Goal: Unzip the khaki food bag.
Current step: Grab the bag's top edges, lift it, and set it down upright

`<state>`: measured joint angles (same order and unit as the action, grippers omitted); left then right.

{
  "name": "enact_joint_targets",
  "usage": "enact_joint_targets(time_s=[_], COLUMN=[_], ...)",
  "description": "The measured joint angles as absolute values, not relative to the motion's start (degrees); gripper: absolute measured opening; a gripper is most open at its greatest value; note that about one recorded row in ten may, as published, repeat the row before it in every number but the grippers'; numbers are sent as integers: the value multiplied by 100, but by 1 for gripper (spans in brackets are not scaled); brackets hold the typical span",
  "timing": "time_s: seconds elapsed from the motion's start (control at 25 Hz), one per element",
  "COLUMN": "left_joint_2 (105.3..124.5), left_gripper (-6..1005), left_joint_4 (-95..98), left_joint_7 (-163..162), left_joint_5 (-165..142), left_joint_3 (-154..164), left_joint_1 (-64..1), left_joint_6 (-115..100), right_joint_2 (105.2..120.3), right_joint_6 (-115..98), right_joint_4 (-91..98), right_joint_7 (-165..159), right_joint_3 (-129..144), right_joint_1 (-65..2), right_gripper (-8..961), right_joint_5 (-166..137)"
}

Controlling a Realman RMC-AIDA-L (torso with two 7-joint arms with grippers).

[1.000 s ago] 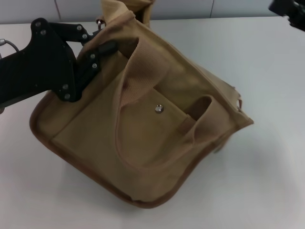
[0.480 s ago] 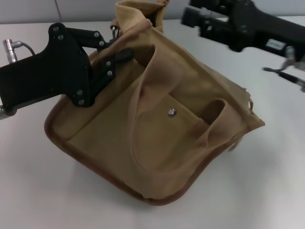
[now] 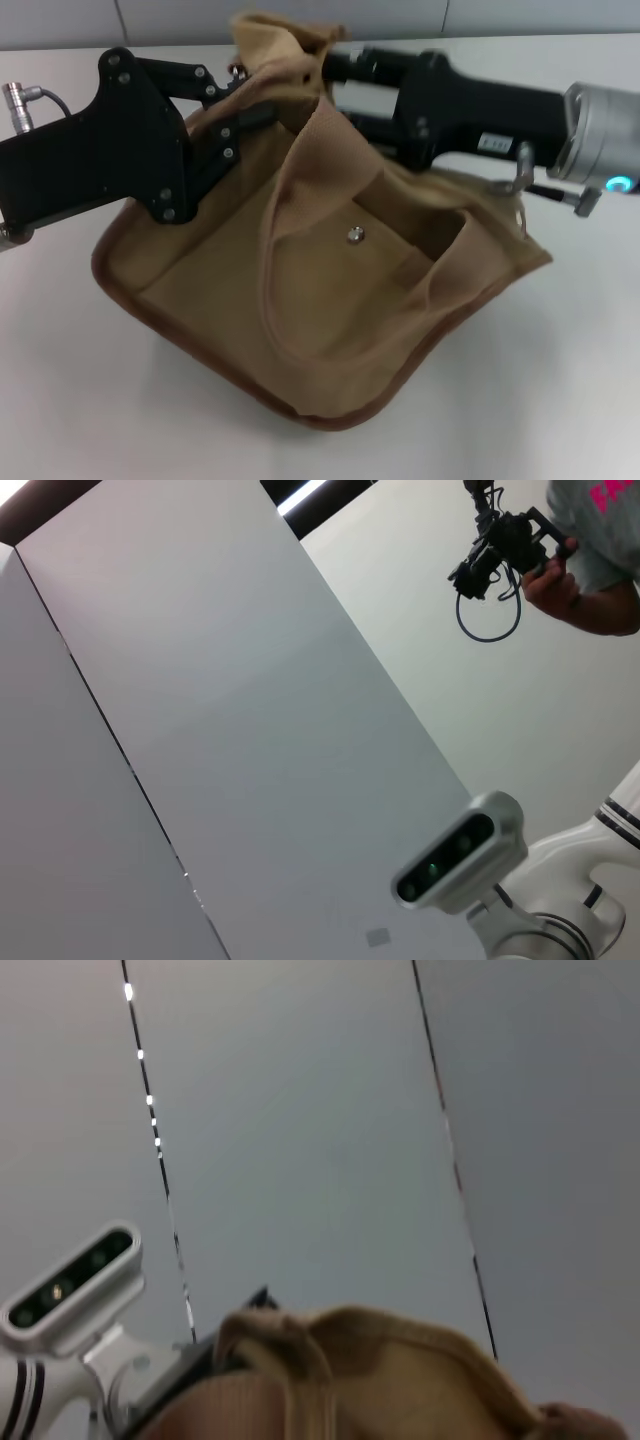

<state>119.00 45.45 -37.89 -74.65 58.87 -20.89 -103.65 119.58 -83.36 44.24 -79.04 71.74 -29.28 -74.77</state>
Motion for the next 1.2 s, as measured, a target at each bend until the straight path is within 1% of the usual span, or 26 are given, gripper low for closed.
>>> enact_joint_targets(time_s=[0.2, 0.52, 0.56, 0.68, 0.76, 0.92, 0.96, 1.0, 1.12, 1.16, 1.2], left_joint_2=[11901, 11901, 11900, 11894, 11885, 11882, 11883, 11883, 11882, 11875, 11875], left_gripper=[88, 88, 88, 88, 88, 88, 88, 88, 88, 88, 88], left_joint_4=[4498, 4413, 4405, 4401, 4394, 4389, 4388, 4388, 4383, 4379, 4379], left_joint_7=[-3645, -3560, -3545, -3533, -3431, -3378, -3356, -3356, -3327, -3323, -3323], left_joint_5=[-7460, -7445, -7445, -7447, -7453, -7472, -7476, -7476, -7480, -7483, -7483], left_joint_3=[5910, 5954, 5954, 5986, 6109, 6247, 6301, 6301, 6339, 6375, 6375], left_joint_1=[-2077, -2057, -2051, -2049, -2042, -2033, -2034, -2034, -2036, -2039, -2039], left_joint_6=[-10370, -10365, -10365, -10369, -10390, -10377, -10366, -10366, -10379, -10396, -10396], right_joint_2=[11940, 11933, 11942, 11954, 11953, 11974, 11986, 11986, 11987, 11988, 11988], right_joint_6=[-8345, -8565, -8814, -9078, -9364, -9425, -9407, -9407, -9367, -9334, -9334], right_joint_4=[4432, 4438, 4408, 4243, 3790, 3381, 3100, 3100, 2606, 2434, 2434], right_joint_7=[-7988, -7980, -7959, -7849, -7323, -6428, -5919, -5919, -5551, -5489, -5489], right_joint_3=[7198, 6982, 6665, 6418, 6366, 6505, 6675, 6675, 6876, 7035, 7035], right_joint_1=[-2738, -2227, -2099, -2015, -1949, -2058, -2258, -2258, -2632, -2851, -2851], right_gripper=[639, 638, 638, 638, 638, 638, 638, 638, 638, 638, 638], right_joint_5=[-7906, -8023, -7870, -7430, -6467, -6062, -6045, -6045, -6038, -6038, -6038])
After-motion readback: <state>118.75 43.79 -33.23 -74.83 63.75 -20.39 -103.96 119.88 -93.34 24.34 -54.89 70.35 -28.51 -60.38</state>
